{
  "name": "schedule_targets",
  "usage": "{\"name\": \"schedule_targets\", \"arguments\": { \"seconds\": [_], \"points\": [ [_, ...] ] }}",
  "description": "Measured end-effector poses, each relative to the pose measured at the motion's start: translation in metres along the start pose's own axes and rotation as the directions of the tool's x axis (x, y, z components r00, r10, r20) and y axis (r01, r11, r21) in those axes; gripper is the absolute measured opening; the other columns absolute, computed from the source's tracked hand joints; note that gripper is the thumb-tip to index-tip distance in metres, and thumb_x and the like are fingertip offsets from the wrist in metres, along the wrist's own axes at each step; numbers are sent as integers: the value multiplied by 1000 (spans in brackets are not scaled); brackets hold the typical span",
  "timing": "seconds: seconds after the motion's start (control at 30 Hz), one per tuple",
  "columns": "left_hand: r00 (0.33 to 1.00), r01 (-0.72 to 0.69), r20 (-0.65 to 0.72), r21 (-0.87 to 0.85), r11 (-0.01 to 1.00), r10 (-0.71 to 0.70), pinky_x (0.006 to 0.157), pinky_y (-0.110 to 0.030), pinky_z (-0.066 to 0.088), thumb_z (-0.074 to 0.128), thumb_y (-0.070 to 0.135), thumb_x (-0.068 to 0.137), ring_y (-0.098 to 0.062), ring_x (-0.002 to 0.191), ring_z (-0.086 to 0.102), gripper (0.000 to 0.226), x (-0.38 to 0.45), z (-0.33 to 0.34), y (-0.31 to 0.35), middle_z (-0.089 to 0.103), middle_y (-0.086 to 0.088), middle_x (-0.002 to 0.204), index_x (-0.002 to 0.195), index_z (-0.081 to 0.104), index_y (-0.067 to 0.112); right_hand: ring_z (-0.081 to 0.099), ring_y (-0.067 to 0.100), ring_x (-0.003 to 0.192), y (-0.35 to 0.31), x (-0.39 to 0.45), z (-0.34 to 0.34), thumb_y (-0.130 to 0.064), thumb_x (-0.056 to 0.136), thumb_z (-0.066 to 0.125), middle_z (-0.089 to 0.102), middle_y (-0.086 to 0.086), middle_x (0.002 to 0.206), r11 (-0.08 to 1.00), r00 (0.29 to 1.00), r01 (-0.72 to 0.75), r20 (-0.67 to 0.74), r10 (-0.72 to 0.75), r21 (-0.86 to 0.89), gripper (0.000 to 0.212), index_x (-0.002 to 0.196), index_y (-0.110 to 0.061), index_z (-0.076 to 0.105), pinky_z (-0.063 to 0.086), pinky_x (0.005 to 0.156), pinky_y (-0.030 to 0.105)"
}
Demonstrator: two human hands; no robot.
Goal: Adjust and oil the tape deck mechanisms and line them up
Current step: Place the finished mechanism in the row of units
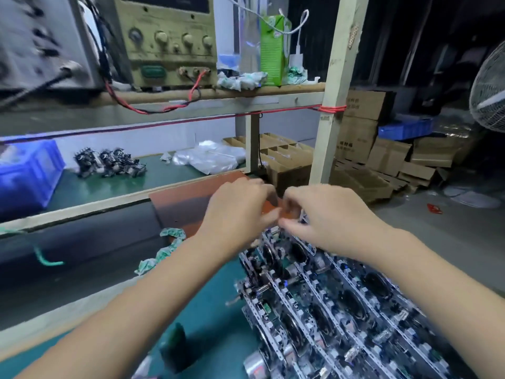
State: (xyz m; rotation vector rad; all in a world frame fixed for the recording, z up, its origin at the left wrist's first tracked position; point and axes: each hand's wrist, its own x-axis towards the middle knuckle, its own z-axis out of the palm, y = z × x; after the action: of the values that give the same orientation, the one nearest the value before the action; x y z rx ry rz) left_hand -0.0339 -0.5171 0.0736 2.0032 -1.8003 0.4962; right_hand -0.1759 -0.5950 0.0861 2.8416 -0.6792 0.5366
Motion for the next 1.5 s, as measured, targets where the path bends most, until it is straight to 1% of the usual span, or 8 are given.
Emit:
{"name": "schedule_targets", "arguments": {
  "seconds": [0.27, 0.47, 0.57, 0.8, 1.0, 1.23, 1.33, 1.5],
  "points": [
    [997, 50, 56, -63, 997, -47, 56, -20, 39, 48, 42, 82, -3, 69, 44, 19, -220, -84, -18, 55, 18, 71, 76, 63, 32, 60, 20, 86, -182, -97, -17, -53, 87, 48, 62, -3, 91, 951, 976, 210, 2, -216, 228, 29, 98, -26, 47, 25, 61, 31],
    [936, 342, 107, -48, 938, -336, 45, -8, 35, 59, 41, 76, 4, 64, 41, 6, -357, -83, -38, 51, 20, 65, 72, 63, 39, 50, 28, 111, -289, -124, 52, -37, 96, 40, 55, 3, 117, 849, 886, 260, 235, -399, 459, 24, 115, -23, 38, 25, 70, 34],
    [847, 525, 115, -21, 851, -519, 55, -8, 36, 79, 28, 69, 6, 70, 48, 18, -414, -91, -53, 55, 22, 71, 79, 67, 37, 50, 27, 111, -340, -118, 75, -31, 97, 39, 55, 5, 117, 783, 829, 334, 232, -509, 524, 21, 115, -20, 41, 35, 75, 37],
    [617, 730, 164, 244, 638, -770, 97, -23, 36, 64, 42, 85, -8, 117, 50, 45, -512, -137, -77, 52, 16, 123, 128, 52, 33, 42, 24, 113, -450, -104, 97, -28, 95, 44, 52, 7, 116, 587, 685, 535, 95, -723, 608, 26, 116, -15, 50, 35, 89, 36],
    [568, 672, -67, 614, 414, -821, 67, -47, 55, 97, 20, 34, -35, 85, 69, 67, -540, -204, -94, 69, -19, 96, 94, 73, 5, 44, 25, 114, -534, -91, 81, -24, 91, 53, 54, 7, 118, 432, 627, 510, 22, -778, 744, 29, 119, -17, 49, 38, 89, 37],
    [193, 760, -252, 650, -18, -948, 64, -50, 51, 88, 23, 61, -40, 81, 60, 54, -589, -253, -111, 59, -20, 87, 100, 62, -2, 36, 26, 125, -626, -89, 44, -10, 93, 43, 38, 5, 143, 229, 474, 781, -311, -824, 581, 53, 144, -15, 31, 37, 98, 39],
    [282, 752, -212, 654, 79, -936, 57, -50, 51, 87, 11, 61, -40, 66, 60, 45, -607, -256, -114, 59, -23, 78, 97, 64, -6, 32, 14, 132, -645, -86, 41, -19, 99, 29, 33, -4, 148, 221, 346, 919, -401, -848, 325, 44, 143, -20, 30, 29, 105, 28],
    [484, 737, -195, 617, 277, -853, 54, -49, 53, 88, 23, 63, -34, 71, 60, 45, -624, -261, -108, 62, -11, 75, 96, 66, 1, 45, 18, 114, -642, -70, 36, -15, 96, 45, 50, 0, 123, 118, 256, 935, -405, -878, 335, 28, 125, -14, 45, 44, 88, 30]
  ]
}}
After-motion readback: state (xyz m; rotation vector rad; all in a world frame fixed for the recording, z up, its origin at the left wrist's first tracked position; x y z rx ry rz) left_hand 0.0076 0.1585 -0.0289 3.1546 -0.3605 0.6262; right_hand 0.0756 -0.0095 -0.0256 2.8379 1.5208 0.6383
